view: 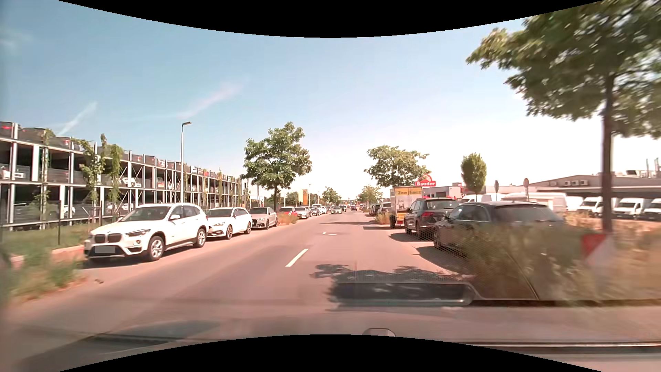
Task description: Follow the waypoints while adhering to traffic rules and regulations
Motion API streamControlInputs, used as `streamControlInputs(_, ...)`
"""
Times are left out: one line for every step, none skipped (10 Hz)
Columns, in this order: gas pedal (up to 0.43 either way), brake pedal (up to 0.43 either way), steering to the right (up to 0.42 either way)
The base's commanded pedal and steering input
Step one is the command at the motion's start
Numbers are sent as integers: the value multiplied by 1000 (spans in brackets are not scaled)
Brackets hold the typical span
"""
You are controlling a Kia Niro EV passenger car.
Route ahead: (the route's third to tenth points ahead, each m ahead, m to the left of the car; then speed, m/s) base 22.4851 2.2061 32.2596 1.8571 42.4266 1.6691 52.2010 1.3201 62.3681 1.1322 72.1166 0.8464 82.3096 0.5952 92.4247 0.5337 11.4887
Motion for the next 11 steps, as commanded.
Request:
streamControlInputs(0, 0, 0)
streamControlInputs(0, 0, 0)
streamControlInputs(0, 0, 0)
streamControlInputs(0, 0, 0)
streamControlInputs(0, 0, 0)
streamControlInputs(0, 0, 0)
streamControlInputs(0, 0, -1)
streamControlInputs(0, 0, -3)
streamControlInputs(0, 0, -5)
streamControlInputs(0, 0, -5)
streamControlInputs(0, 0, -5)
